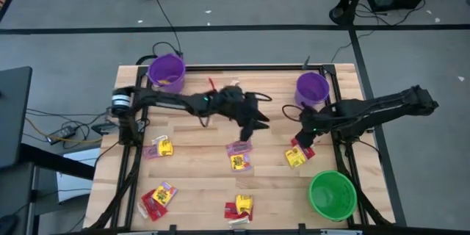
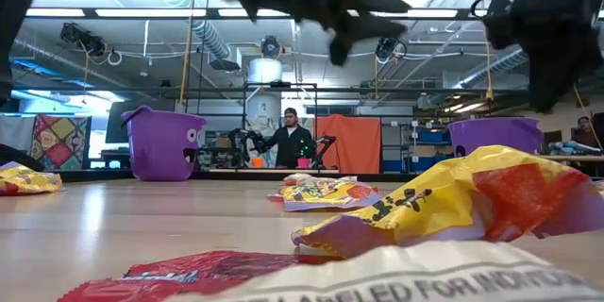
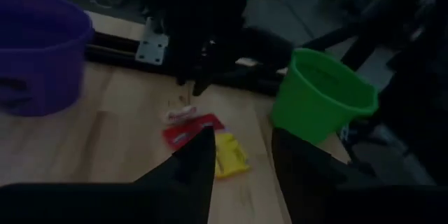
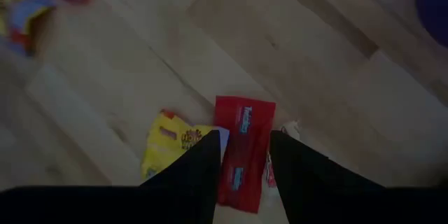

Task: Sort candy by brand, put in halloween buckets
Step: Put the yellow candy into the left purple bucket

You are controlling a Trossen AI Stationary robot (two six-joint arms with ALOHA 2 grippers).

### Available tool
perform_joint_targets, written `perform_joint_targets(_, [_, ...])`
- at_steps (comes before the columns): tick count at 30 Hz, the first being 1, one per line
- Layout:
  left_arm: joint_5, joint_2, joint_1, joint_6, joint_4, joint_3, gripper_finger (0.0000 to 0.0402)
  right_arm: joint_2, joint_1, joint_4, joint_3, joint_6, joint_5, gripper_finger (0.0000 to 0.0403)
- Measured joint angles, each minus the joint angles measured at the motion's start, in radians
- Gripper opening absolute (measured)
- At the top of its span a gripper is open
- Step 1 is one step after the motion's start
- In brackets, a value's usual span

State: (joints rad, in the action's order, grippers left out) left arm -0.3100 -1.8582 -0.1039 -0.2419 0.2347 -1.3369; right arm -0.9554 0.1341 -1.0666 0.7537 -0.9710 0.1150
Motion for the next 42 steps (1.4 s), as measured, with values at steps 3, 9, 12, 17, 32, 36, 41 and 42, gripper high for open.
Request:
perform_joint_targets(3, [-0.029, -0.106, 0.006, -0.065, 0.179, 0.000, 0.0148, 0.021, 0.000, -0.037, 0.026, 0.002, 0.001, 0.0137])
perform_joint_targets(9, [-0.052, -0.312, 0.016, -0.225, 0.456, -0.035, 0.0148, 0.026, 0.000, -0.072, 0.046, 0.003, -0.001, 0.0137])
perform_joint_targets(12, [-0.051, -0.389, 0.028, -0.255, 0.461, -0.120, 0.0148, 0.025, 0.000, -0.074, 0.046, 0.001, -0.012, 0.0137])
perform_joint_targets(17, [-0.047, -0.483, 0.066, -0.124, 0.327, -0.271, 0.0148, 0.025, 0.000, -0.076, 0.046, -0.006, -0.071, 0.0137])
perform_joint_targets(32, [0.194, -0.587, 0.143, 0.106, 0.109, -0.347, 0.0148, 0.024, 0.002, -0.102, 0.046, -0.023, -0.110, 0.0137])
perform_joint_targets(36, [0.206, -0.640, 0.155, 0.076, 0.172, -0.349, 0.0148, 0.025, 0.002, -0.105, 0.046, -0.033, -0.115, 0.0137])
perform_joint_targets(41, [0.211, -0.654, 0.160, 0.058, 0.213, -0.357, 0.0148, 0.024, 0.002, -0.106, 0.046, -0.043, -0.127, 0.0137])
perform_joint_targets(42, [0.209, -0.654, 0.162, 0.055, 0.225, -0.357, 0.0148, 0.024, 0.002, -0.106, 0.046, -0.043, -0.129, 0.0137])
